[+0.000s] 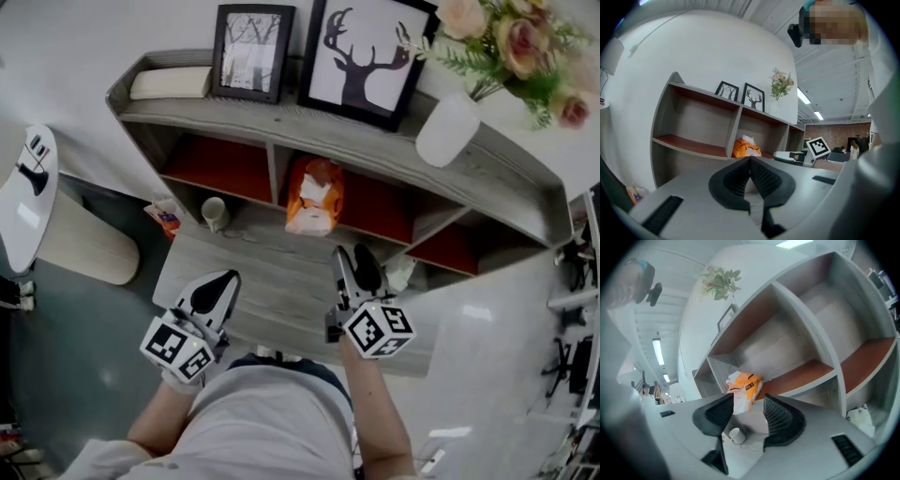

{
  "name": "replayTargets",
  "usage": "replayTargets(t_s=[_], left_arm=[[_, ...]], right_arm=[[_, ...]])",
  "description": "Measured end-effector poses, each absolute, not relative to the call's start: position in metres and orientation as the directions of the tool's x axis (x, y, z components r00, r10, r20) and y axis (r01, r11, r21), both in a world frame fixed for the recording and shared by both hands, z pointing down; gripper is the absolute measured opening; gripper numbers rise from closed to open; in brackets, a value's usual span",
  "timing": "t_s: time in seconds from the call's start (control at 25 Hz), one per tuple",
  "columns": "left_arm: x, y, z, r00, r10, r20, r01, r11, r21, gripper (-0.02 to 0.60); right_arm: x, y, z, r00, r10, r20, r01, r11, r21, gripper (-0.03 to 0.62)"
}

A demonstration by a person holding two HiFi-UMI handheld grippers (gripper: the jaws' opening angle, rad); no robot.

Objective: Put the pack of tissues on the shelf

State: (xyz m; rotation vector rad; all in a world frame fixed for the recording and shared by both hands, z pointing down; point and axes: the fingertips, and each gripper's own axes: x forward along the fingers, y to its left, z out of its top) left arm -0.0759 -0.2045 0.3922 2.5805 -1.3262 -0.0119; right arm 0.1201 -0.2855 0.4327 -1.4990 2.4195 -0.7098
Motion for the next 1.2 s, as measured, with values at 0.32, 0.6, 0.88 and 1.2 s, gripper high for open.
replayTargets(t_s=[0.32,0.6,0.88,1.2], left_arm=[[-0.038,-0.221,0.392,0.679,-0.729,0.086,-0.726,-0.650,0.226,0.015],[-0.008,-0.228,0.394,0.741,-0.666,0.080,-0.664,-0.710,0.234,0.015],[0.008,-0.232,0.396,0.772,-0.630,0.086,-0.631,-0.741,0.230,0.016],[0.011,-0.229,0.398,0.774,-0.626,0.095,-0.629,-0.742,0.230,0.015]], right_arm=[[0.145,-0.245,0.404,-0.410,-0.911,0.035,-0.842,0.364,-0.399,0.092],[0.158,-0.217,0.402,-0.378,-0.925,0.035,-0.858,0.336,-0.389,0.075],[0.166,-0.204,0.410,-0.347,-0.936,0.051,-0.870,0.301,-0.390,0.074],[0.164,-0.199,0.420,-0.348,-0.934,0.076,-0.876,0.295,-0.381,0.067]])
